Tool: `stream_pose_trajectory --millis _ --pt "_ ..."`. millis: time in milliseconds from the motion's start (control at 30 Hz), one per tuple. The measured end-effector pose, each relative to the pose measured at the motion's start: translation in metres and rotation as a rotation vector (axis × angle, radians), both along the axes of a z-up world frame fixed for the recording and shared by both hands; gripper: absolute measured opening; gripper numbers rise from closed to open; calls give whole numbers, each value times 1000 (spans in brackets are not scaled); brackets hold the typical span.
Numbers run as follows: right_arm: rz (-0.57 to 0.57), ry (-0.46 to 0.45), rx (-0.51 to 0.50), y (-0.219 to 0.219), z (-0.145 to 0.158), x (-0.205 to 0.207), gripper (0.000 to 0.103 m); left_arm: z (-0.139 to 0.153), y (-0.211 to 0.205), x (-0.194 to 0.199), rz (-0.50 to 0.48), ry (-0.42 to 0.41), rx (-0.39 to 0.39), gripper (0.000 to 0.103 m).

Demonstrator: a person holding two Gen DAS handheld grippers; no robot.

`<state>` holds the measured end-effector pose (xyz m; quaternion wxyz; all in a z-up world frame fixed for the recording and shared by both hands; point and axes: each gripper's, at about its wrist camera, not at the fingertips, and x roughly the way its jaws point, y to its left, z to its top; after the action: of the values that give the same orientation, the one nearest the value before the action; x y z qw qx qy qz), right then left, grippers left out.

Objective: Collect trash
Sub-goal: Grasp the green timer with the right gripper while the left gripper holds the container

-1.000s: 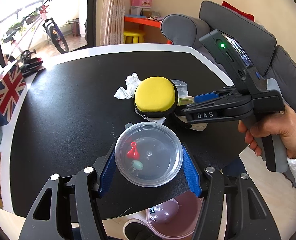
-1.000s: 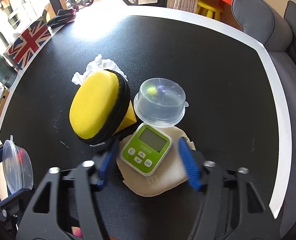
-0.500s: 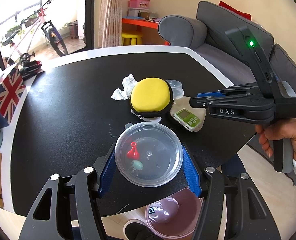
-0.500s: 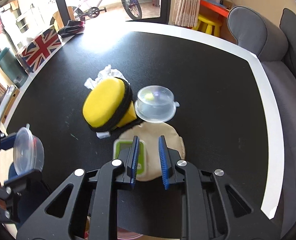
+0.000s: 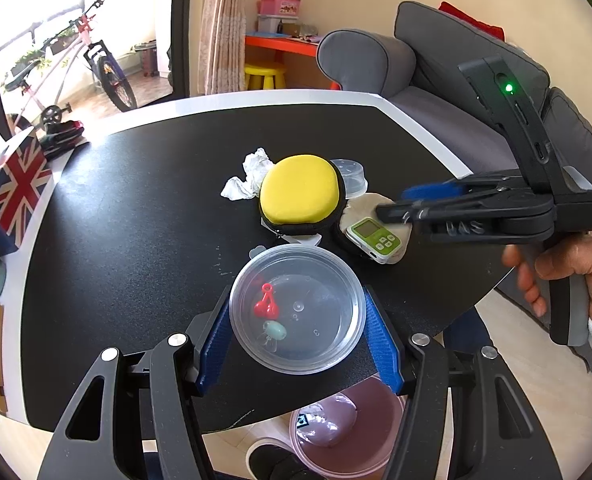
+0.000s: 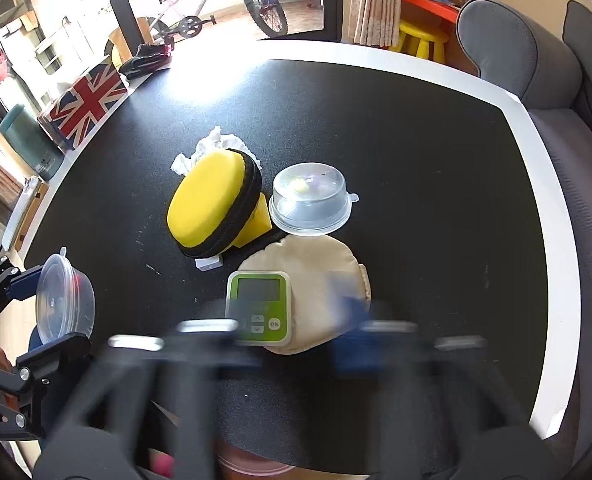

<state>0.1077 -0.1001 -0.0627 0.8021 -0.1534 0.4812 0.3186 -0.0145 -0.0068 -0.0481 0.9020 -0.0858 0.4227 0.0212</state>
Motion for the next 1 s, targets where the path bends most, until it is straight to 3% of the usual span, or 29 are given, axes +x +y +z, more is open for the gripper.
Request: stream_pose_trajectory --millis 567,600,633,800,1000 --pt "41 72 -110 30 -24 -1 98 0 5 -3 7 -1 -8 59" --pt "43 75 -109 30 -24 -1 92 0 5 -3 7 -1 -9 59" --pt "47 75 -112 30 -25 -2 76 0 5 -3 6 -1 -10 59" --pt "63 59 -131 31 -24 -5 40 -1 5 -2 6 -1 -12 59" --pt "52 13 -101 20 -15 -8 40 -1 3 -2 3 -4 -10 59"
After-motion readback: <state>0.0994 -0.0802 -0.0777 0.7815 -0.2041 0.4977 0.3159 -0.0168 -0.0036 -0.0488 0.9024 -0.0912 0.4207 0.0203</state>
